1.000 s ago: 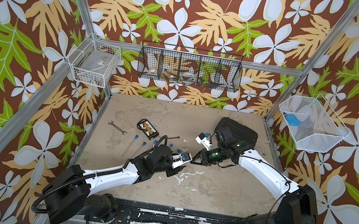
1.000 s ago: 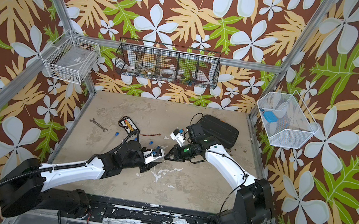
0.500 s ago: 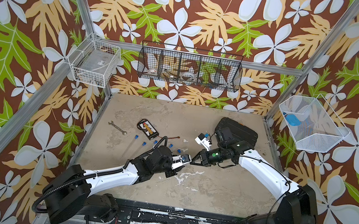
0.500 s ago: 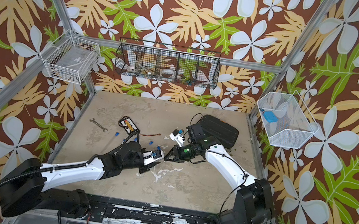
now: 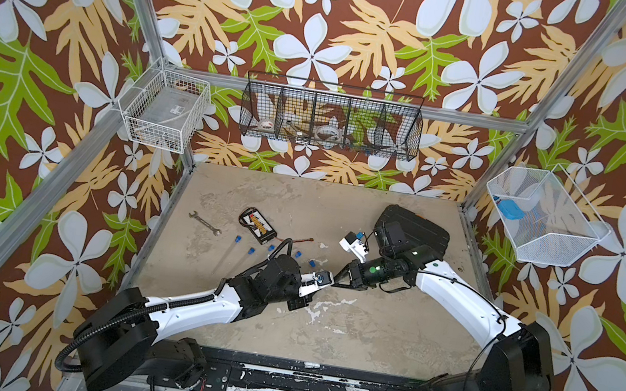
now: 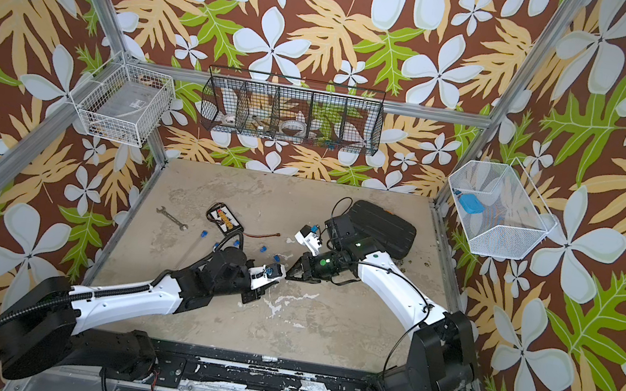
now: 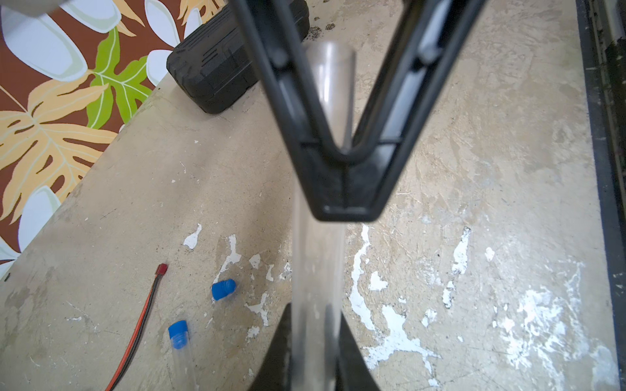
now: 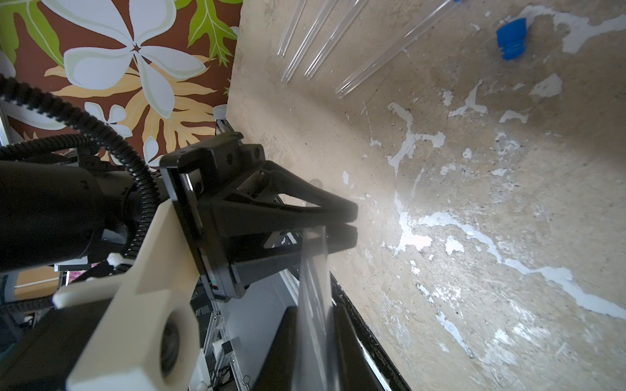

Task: Insert stoppers into test tubes
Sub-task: Pick up the test tube at the center of the board.

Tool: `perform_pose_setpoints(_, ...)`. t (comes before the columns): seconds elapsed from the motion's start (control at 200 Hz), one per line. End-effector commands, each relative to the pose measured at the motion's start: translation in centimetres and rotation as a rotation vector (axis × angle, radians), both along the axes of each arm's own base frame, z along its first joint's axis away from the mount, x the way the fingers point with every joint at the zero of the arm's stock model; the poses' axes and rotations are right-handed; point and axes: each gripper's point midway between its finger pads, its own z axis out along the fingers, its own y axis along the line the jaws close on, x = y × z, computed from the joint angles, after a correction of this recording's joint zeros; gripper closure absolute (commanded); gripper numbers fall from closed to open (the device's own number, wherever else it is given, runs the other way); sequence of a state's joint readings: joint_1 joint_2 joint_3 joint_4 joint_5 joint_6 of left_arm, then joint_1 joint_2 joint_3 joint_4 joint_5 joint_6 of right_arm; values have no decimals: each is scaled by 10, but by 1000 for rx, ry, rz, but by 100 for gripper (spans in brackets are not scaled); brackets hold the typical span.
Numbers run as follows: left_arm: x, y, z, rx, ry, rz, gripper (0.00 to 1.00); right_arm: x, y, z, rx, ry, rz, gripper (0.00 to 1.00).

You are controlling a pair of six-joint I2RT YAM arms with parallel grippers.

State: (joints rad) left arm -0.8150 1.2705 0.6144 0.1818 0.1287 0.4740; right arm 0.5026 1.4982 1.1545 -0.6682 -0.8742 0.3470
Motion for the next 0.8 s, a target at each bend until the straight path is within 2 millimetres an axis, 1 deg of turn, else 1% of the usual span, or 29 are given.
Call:
perform_pose_setpoints(0.0, 2, 0, 9, -5, -29, 1, 96, 1, 1, 5, 8, -18, 7, 76)
perform_pose_setpoints(0.11, 1, 2, 9, -6, -27, 5, 100, 9, 3, 16, 19, -68, -4, 63)
perform_pose_setpoints(0.23, 2, 5, 12, -25, -19, 35, 100, 23, 0, 34, 21, -173, -29, 56)
perform_pose_setpoints(0.345, 7, 13, 14, -55, -3, 107, 100, 42, -13, 52, 20, -293, -93, 54)
perform_pose_setpoints(0.41, 10, 19, 15, -72, 10, 153, 100, 53, -24, 57, -11, -374, -134, 54)
perform_pose_setpoints(0.48, 16, 28, 17, -98, 25, 211, 100, 62, -34, 58, -69, -465, -161, 53)
perform_pose_setpoints(0.576, 26, 45, 21, -146, 42, 311, 100, 77, -50, 45, -180, -546, -215, 54)
perform_pose_setpoints(0.656, 38, 63, 27, -199, 52, 424, 100, 84, -55, 27, -261, -560, -225, 54)
perform_pose_setpoints(0.711, 47, 80, 32, -256, 67, 516, 100, 85, -50, 15, -294, -546, -205, 55)
perform_pose_setpoints(0.796, 59, 105, 39, -342, 100, 639, 100, 86, -34, -2, -324, -507, -170, 55)
